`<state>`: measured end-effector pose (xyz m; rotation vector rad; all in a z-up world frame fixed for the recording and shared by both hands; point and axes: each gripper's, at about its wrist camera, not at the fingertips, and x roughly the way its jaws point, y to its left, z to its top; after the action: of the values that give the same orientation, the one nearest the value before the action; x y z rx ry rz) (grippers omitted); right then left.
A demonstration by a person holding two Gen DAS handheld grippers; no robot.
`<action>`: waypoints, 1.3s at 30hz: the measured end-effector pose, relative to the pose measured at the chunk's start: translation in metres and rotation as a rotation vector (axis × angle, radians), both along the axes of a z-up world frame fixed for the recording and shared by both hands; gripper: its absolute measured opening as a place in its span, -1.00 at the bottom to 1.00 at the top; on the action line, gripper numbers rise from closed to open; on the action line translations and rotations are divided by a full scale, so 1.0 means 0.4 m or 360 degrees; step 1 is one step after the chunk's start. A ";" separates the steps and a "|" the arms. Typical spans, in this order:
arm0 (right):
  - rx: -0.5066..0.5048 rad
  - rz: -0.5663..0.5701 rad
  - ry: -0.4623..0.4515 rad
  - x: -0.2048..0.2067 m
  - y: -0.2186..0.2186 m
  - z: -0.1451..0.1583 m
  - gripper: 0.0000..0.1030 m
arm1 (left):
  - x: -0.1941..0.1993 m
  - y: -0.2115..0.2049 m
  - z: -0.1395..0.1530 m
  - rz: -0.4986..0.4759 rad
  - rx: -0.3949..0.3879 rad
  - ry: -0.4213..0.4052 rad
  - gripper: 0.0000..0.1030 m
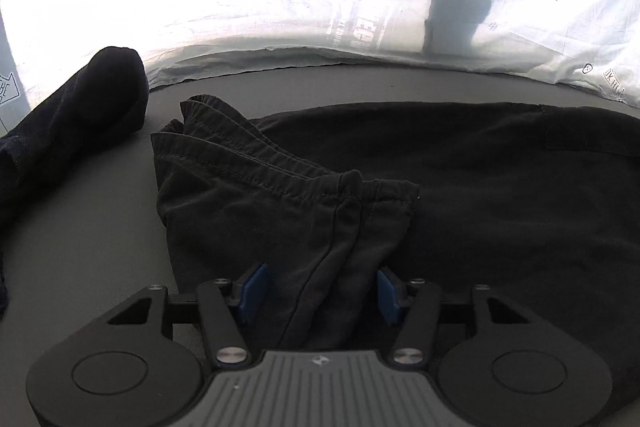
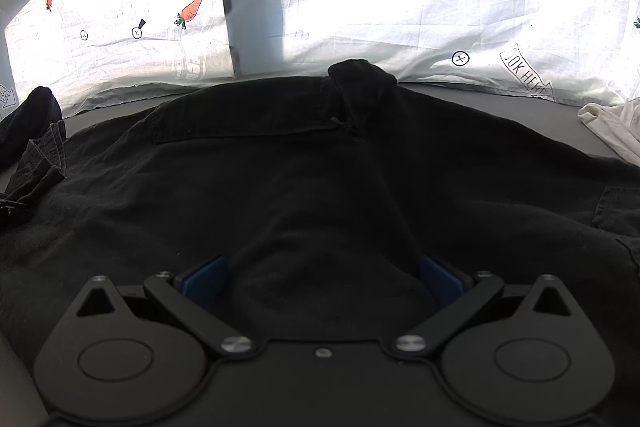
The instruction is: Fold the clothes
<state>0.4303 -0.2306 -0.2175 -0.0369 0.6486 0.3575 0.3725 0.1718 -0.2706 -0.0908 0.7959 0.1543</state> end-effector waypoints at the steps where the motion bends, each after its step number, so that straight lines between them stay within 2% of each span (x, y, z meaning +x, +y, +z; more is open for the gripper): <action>1: 0.0000 0.0000 0.0000 0.000 0.000 0.000 1.00 | -0.001 0.019 0.010 0.0049 -0.0107 -0.0025 -0.73; 2: 0.0000 0.0001 0.0000 0.000 0.000 0.001 1.00 | -0.002 0.031 0.023 0.0083 -0.0173 -0.0050 -0.77; 4: 0.0001 0.0001 0.0001 0.000 0.000 0.001 1.00 | -0.007 0.037 0.051 0.0113 -0.0208 -0.0098 -0.88; 6: 0.0003 0.0002 0.0002 0.000 -0.001 0.002 1.00 | -0.016 0.024 0.088 0.0094 -0.0236 -0.0166 -0.89; 9: 0.0005 0.0025 0.0030 0.005 -0.005 0.005 1.00 | -0.031 -0.015 0.143 0.0013 -0.0351 -0.0274 -0.89; 12: 0.0017 0.0044 0.0048 0.007 -0.011 0.007 1.00 | -0.033 -0.090 0.160 -0.0179 -0.0441 -0.0277 -0.90; 16: 0.0026 0.0032 0.0092 0.011 -0.011 0.016 1.00 | -0.031 -0.206 0.086 -0.0374 -0.0582 -0.0096 -0.89; 19: 0.0004 0.0013 0.0158 0.017 -0.002 0.029 1.00 | -0.027 -0.241 0.002 -0.0374 -0.0545 0.0124 -0.87; 20: -0.0012 0.0014 0.0178 0.018 0.002 0.034 1.00 | -0.029 -0.231 -0.005 -0.0371 -0.0573 0.0141 -0.87; 23: -0.0006 0.0010 0.0199 0.017 0.003 0.045 1.00 | -0.041 -0.177 0.009 -0.0306 -0.0765 0.0124 -0.85; 24: 0.0025 0.0000 0.0191 0.013 -0.001 0.047 1.00 | -0.047 -0.162 0.016 -0.0291 -0.0805 0.0107 -0.79; 27: 0.0206 -0.0096 0.0220 0.017 -0.027 0.058 0.96 | -0.076 -0.135 0.052 -0.0272 -0.0830 0.0023 -0.78; 29: 0.0365 -0.0142 0.0296 0.025 -0.048 0.074 0.89 | -0.097 -0.114 0.080 -0.0249 -0.0888 -0.0047 -0.76; 32: 0.0616 -0.0173 0.0388 0.032 -0.074 0.102 0.53 | -0.112 -0.080 0.118 -0.0176 -0.0911 -0.0150 -0.51; 35: 0.0842 -0.0088 0.0472 0.039 -0.064 0.115 0.51 | -0.101 -0.054 0.130 -0.0073 -0.0811 -0.0141 -0.44; 37: 0.0973 -0.0005 0.0527 0.046 -0.047 0.117 0.45 | -0.088 -0.035 0.122 0.0014 -0.0676 -0.0072 -0.44; 39: 0.1058 0.0065 0.0587 0.058 -0.023 0.113 -0.06 | -0.072 -0.018 0.105 0.0094 -0.0583 0.0000 -0.44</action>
<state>0.4534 -0.2396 -0.1722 0.6638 0.8655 0.6125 0.3436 0.1646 -0.2287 -0.4605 0.8150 0.0627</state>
